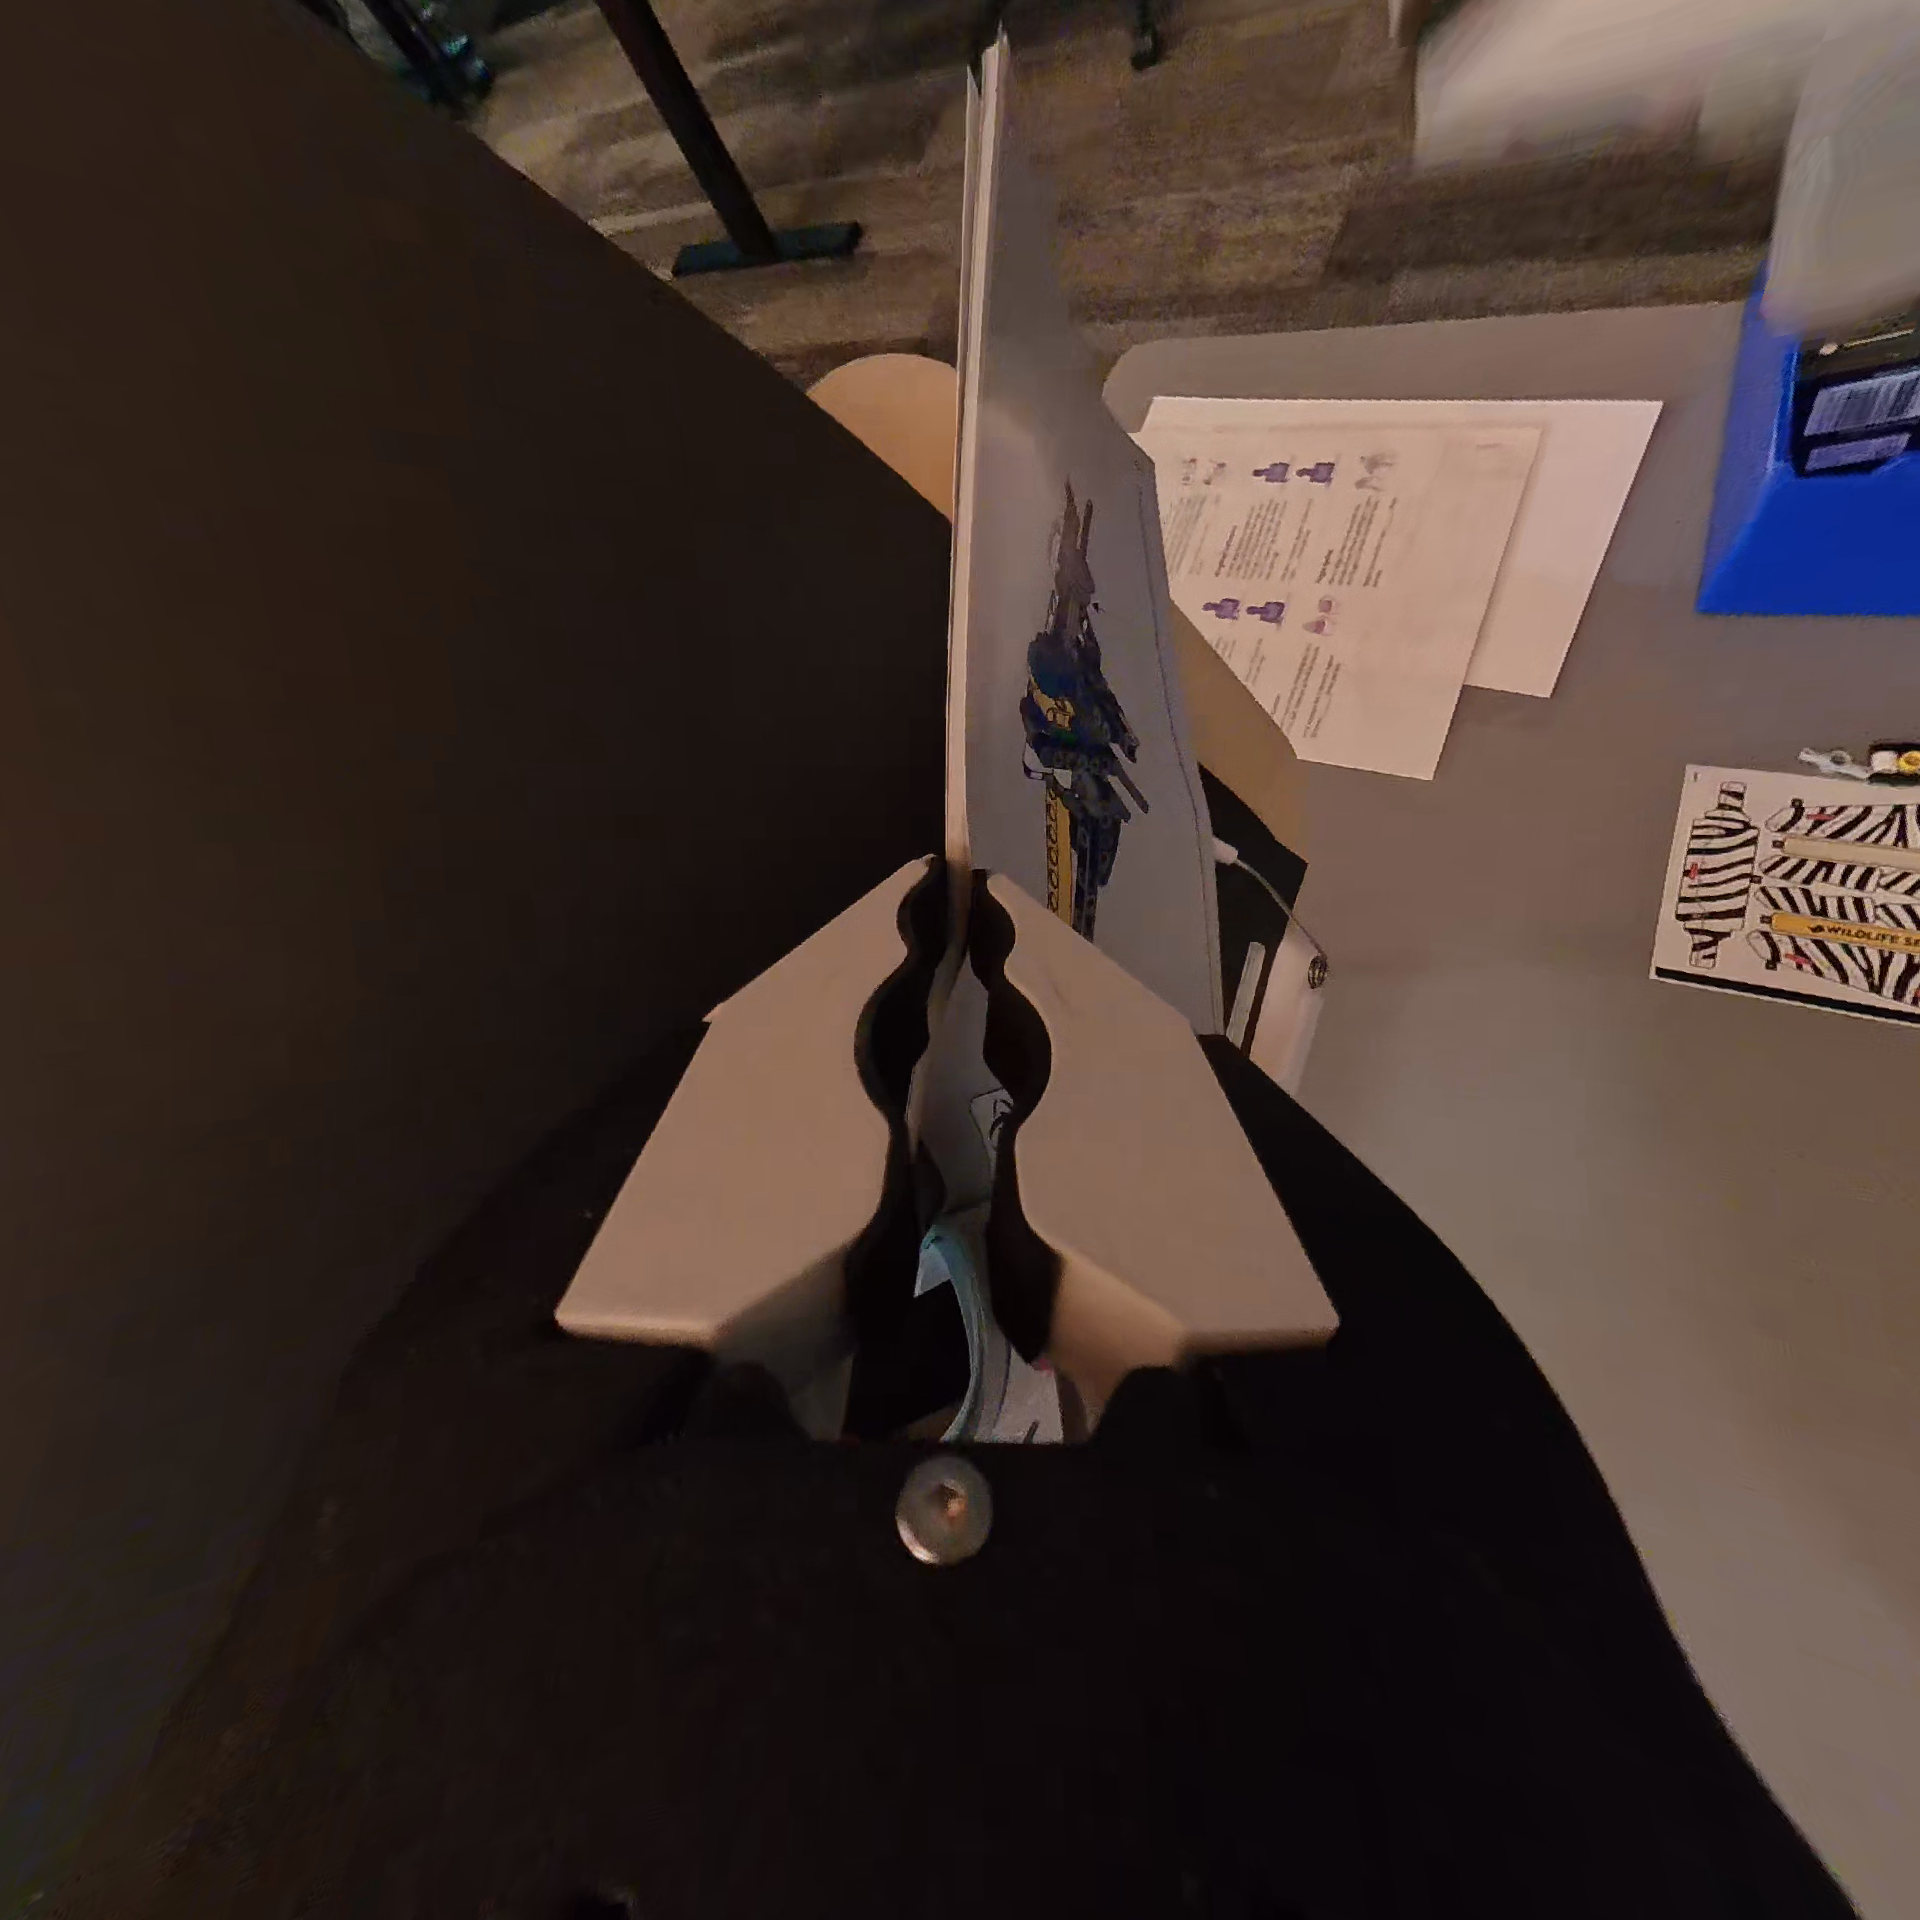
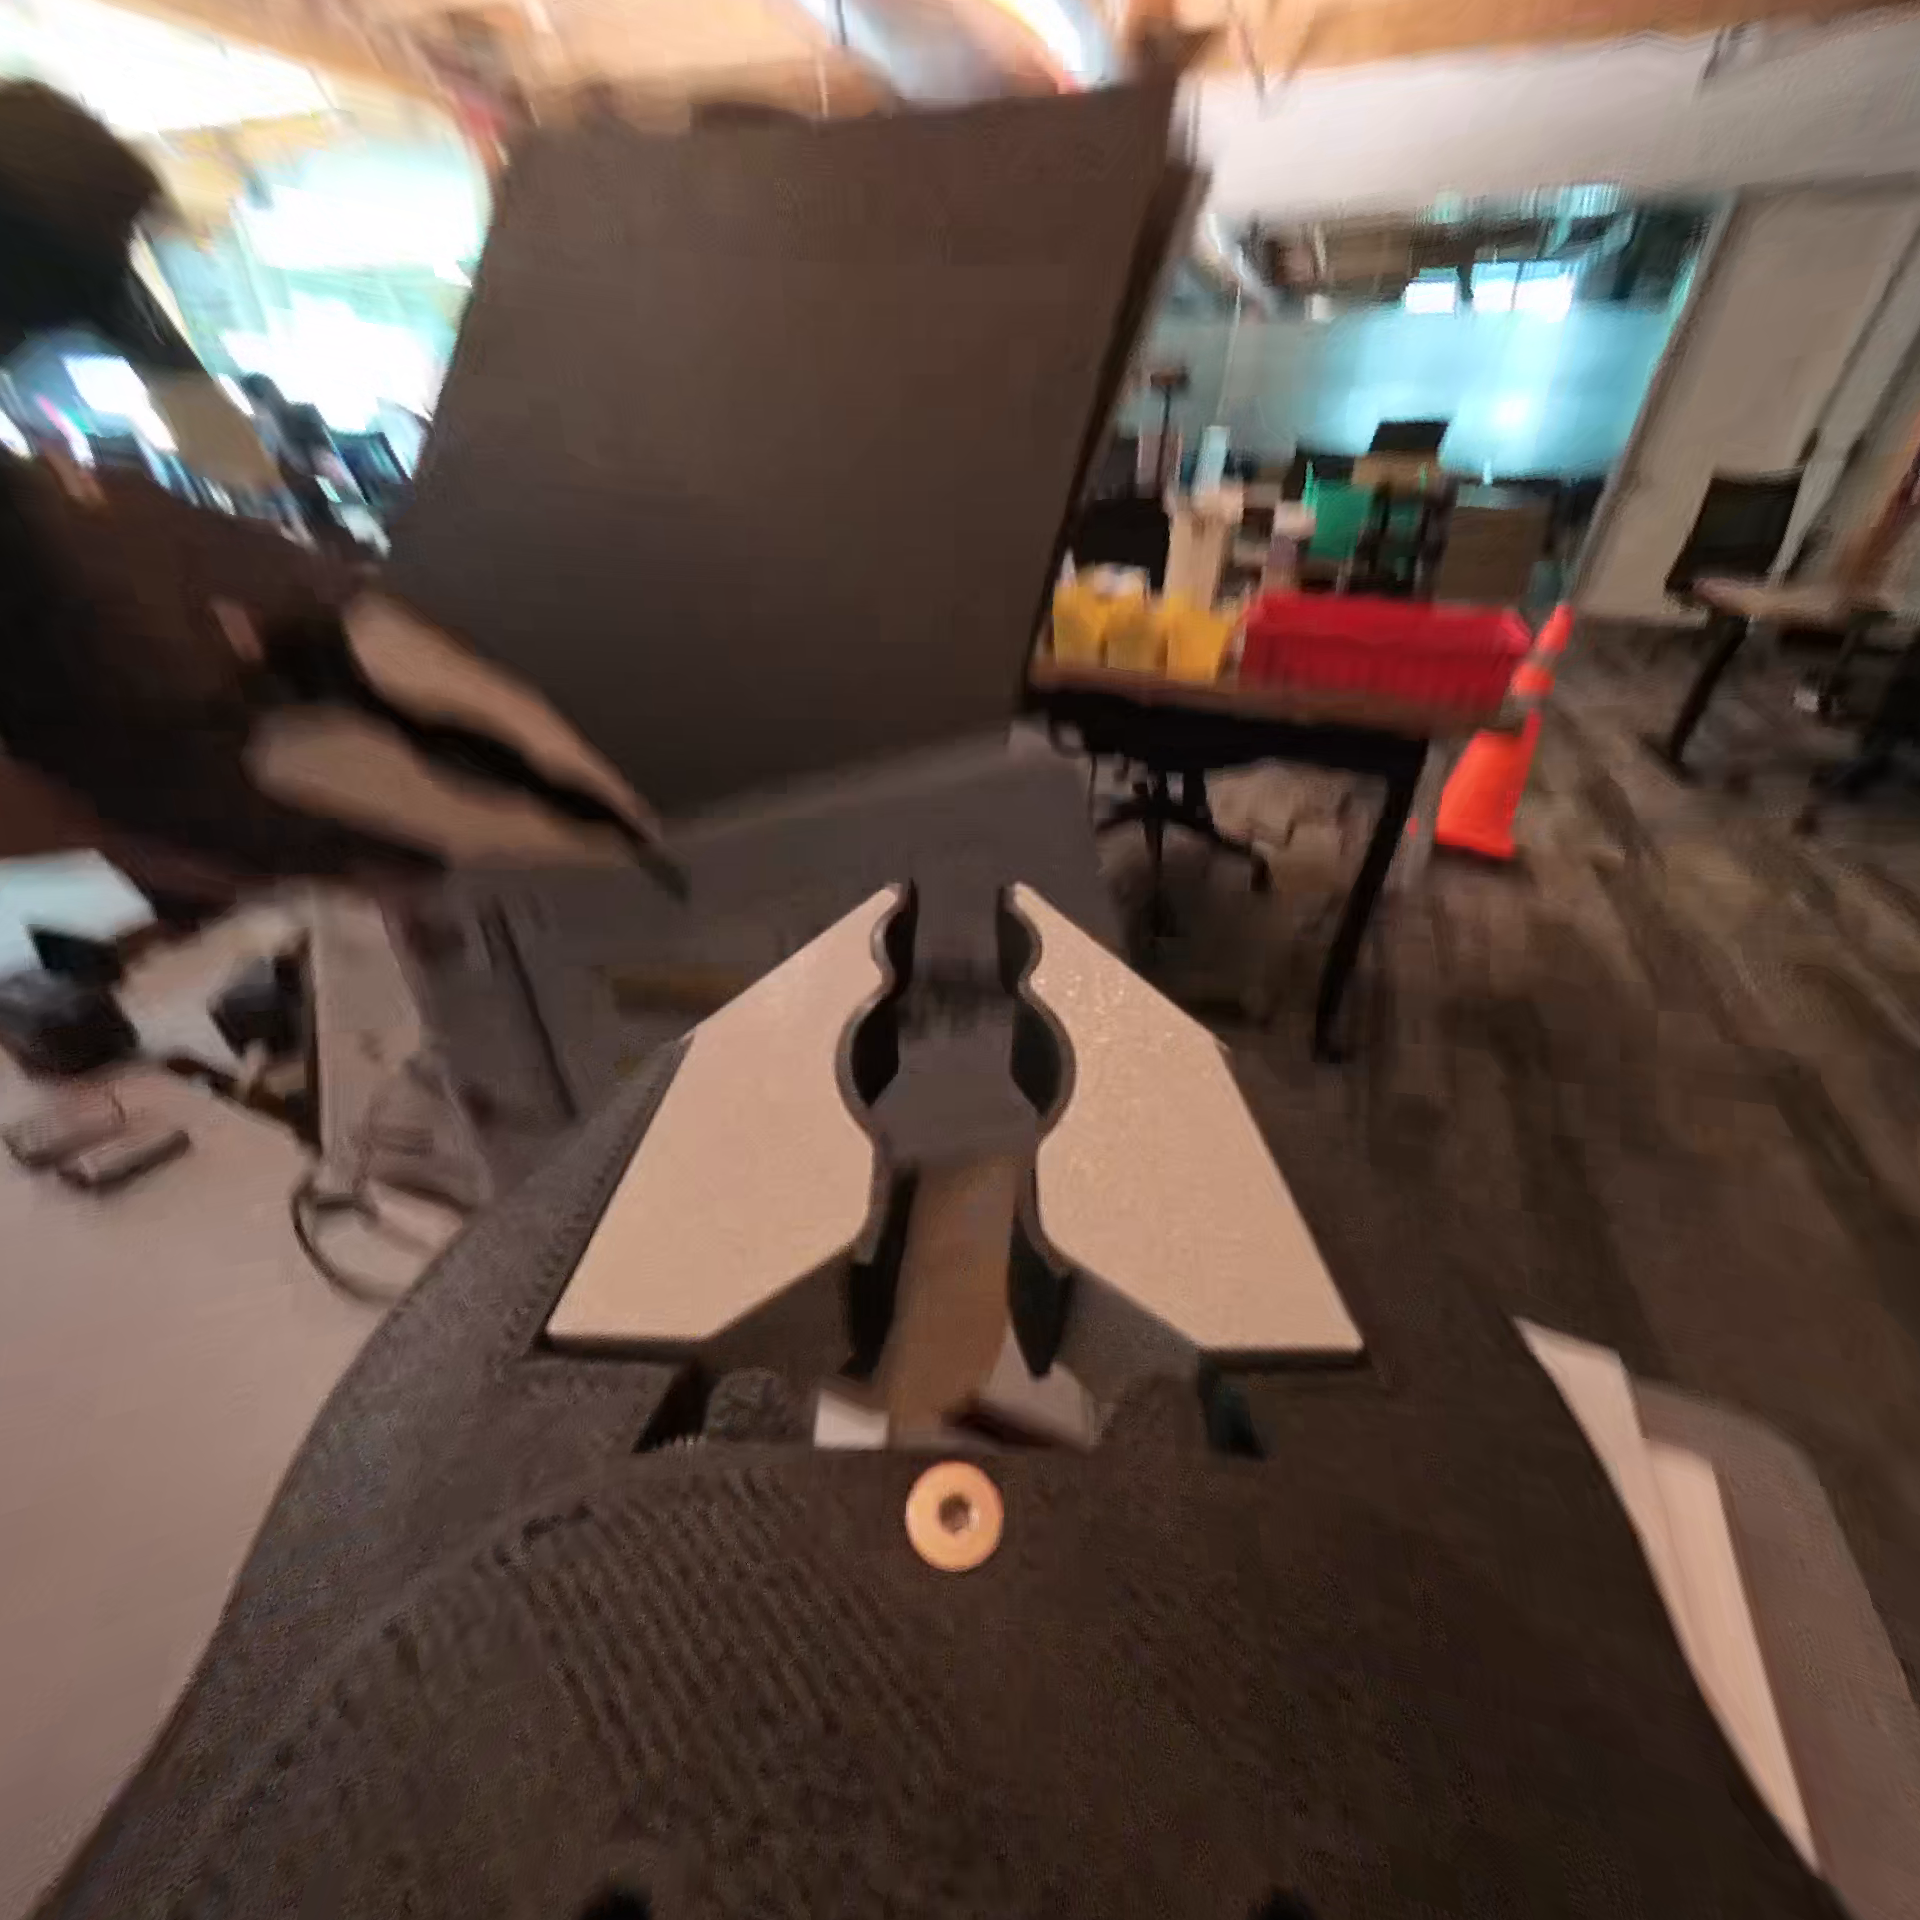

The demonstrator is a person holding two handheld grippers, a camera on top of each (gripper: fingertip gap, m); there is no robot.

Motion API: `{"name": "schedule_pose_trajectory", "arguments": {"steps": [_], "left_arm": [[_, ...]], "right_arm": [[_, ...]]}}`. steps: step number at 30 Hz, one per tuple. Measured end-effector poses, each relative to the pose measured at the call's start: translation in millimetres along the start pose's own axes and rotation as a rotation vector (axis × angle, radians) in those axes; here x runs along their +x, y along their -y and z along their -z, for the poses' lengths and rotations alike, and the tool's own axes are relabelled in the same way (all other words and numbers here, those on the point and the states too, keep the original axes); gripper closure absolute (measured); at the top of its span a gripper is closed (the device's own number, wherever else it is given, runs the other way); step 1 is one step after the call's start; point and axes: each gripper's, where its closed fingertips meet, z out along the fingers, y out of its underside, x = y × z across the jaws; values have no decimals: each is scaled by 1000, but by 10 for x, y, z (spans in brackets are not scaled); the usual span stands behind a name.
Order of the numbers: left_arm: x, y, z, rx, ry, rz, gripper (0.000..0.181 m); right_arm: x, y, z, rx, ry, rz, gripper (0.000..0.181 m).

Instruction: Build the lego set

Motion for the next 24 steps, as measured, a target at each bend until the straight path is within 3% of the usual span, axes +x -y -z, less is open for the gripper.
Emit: {"name": "schedule_pose_trajectory", "arguments": {"steps": [3, 5, 8, 11, 13, 24], "left_arm": [[-20, -10, 0, -26, 20, -16, 178], [-25, -8, -7, -35, 26, -15, 178], [-34, -23, -12, -49, 40, -19, 178], [-44, -47, -11, -60, 48, -28, 177], [-50, -50, -18, -58, 51, -27, 178], [-94, -82, -102, -75, 93, -31, 178]], "right_arm": [[-209, -1022, -14, -272, 5, 97, 148], [-341, -1400, -88, -371, 14, 168, 147], [-521, -1452, -247, -351, 36, 235, 158], [-591, -1674, -352, -490, 40, 254, 153], [-542, -1745, -379, -528, 7, 242, 173], [-389, -1771, -266, -407, 9, -18, 178]]}}
